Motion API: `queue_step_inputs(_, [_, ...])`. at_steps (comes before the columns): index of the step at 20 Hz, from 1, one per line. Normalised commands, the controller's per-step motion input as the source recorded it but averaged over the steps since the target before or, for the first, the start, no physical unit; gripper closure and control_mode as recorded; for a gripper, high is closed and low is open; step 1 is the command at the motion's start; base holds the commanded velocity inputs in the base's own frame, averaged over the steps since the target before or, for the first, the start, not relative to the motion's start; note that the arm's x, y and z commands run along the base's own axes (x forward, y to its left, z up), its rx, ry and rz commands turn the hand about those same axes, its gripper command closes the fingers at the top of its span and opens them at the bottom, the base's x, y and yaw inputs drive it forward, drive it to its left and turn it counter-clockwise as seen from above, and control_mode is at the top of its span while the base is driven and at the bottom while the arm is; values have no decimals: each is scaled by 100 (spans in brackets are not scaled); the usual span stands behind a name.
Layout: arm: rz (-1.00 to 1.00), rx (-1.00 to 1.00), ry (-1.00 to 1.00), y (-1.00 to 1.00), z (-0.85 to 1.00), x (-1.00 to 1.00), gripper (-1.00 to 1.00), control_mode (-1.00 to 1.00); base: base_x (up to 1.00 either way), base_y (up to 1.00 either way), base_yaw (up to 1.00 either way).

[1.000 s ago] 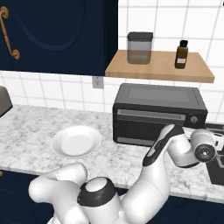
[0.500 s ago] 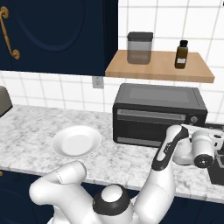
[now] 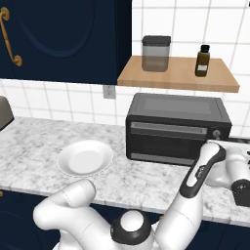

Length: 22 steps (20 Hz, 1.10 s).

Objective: Pick up the kebab skewer and baguette bread, and place them inside the toaster oven. Close the toaster oven door and start by setting the timer.

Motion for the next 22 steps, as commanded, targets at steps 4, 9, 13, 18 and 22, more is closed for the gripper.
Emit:
queue_step_inputs(4, [2,0,-9,0,0,0,-100,-100,0,0,0])
queue_step_inputs(9, [1,0,-13,2,0,6,-100,-100,0,0,0])
queue_step_inputs(13, [2,-4,-11,0,0,14,-100,-100,0,0,0])
queue_step_inputs(18, [0,-15,-3,0,0,5,-100,-100,0,0,0])
queue_step_inputs(22, [0,-21,0,0,0,5,-100,-100,0,0,0])
